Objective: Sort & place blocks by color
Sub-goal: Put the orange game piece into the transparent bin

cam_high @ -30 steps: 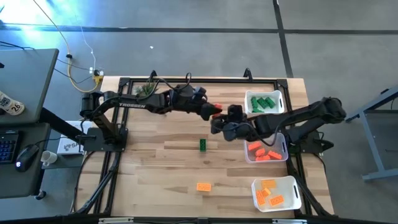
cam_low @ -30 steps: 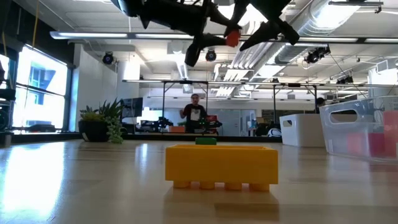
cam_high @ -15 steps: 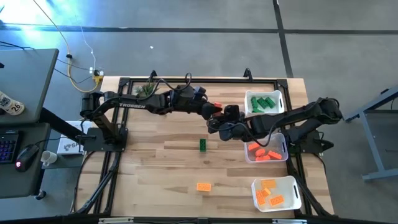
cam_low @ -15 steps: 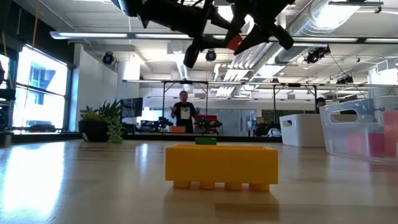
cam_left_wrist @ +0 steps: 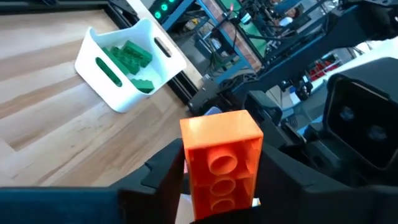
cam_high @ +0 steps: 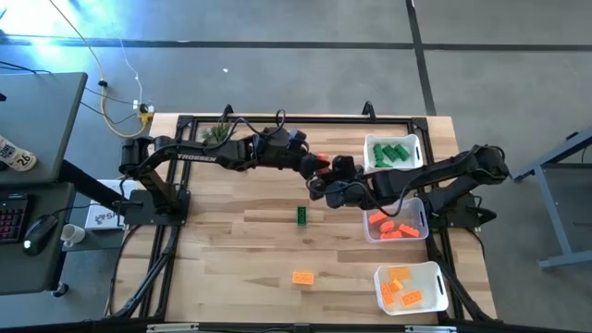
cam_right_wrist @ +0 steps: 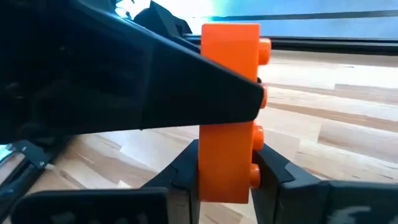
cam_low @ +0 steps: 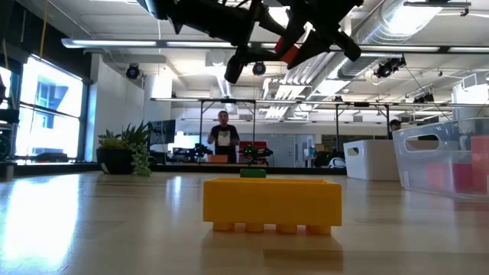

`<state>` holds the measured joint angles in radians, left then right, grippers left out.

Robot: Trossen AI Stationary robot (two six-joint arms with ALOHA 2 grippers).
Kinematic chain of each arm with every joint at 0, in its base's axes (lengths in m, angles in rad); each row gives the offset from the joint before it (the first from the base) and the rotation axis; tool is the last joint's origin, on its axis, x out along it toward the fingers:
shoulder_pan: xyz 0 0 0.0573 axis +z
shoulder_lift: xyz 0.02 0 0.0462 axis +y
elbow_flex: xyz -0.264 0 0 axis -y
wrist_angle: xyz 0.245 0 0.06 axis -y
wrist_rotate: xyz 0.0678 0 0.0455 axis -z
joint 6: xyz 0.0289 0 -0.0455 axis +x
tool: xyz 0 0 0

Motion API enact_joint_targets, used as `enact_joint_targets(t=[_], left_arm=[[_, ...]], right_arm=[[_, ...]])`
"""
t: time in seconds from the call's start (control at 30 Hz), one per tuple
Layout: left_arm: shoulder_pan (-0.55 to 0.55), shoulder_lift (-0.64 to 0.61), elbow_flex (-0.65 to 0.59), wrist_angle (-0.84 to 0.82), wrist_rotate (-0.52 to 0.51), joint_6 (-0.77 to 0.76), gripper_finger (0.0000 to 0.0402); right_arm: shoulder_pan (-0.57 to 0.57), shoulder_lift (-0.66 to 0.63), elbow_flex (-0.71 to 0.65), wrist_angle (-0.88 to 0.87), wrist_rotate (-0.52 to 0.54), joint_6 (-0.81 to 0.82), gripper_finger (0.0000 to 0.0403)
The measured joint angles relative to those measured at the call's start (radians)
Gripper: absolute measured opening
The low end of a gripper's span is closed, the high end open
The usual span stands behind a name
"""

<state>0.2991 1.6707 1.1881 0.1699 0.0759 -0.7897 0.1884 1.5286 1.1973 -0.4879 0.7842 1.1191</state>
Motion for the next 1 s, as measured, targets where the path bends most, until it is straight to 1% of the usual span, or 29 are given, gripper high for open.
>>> enact_joint_targets(t=[0.37,0.5,0.63,0.7,0.83,1.0], left_arm=[[0.002,0.000,0.000,0.005,-0.005,0.063,0.0204],[0.002,0.000,0.000,-0.002,0.001,0.086,0.0221],[0.002,0.000,0.000,-0.035,0.003,0.088,0.0233],[0.002,0.000,-0.001,-0.054,0.003,0.096,0.0235],[0.000,0.000,-0.001,-0.095,0.010,0.173,0.0236],[-0.015,0.000,-0.001,-0.139,0.010,0.225,0.0236]], right_arm=[[0.002,-0.002,0.000,-0.092,-0.077,0.018,0.0073],[0.003,-0.002,0.000,-0.162,-0.146,0.033,0.0073],[0.015,-0.002,0.000,-0.282,-0.242,0.071,0.0073],[0.031,-0.002,0.000,-0.352,-0.268,0.099,0.0073],[0.074,-0.002,0.000,-0.489,-0.323,0.164,0.0073],[0.132,-0.002,0.000,-0.640,-0.358,0.246,0.0073]])
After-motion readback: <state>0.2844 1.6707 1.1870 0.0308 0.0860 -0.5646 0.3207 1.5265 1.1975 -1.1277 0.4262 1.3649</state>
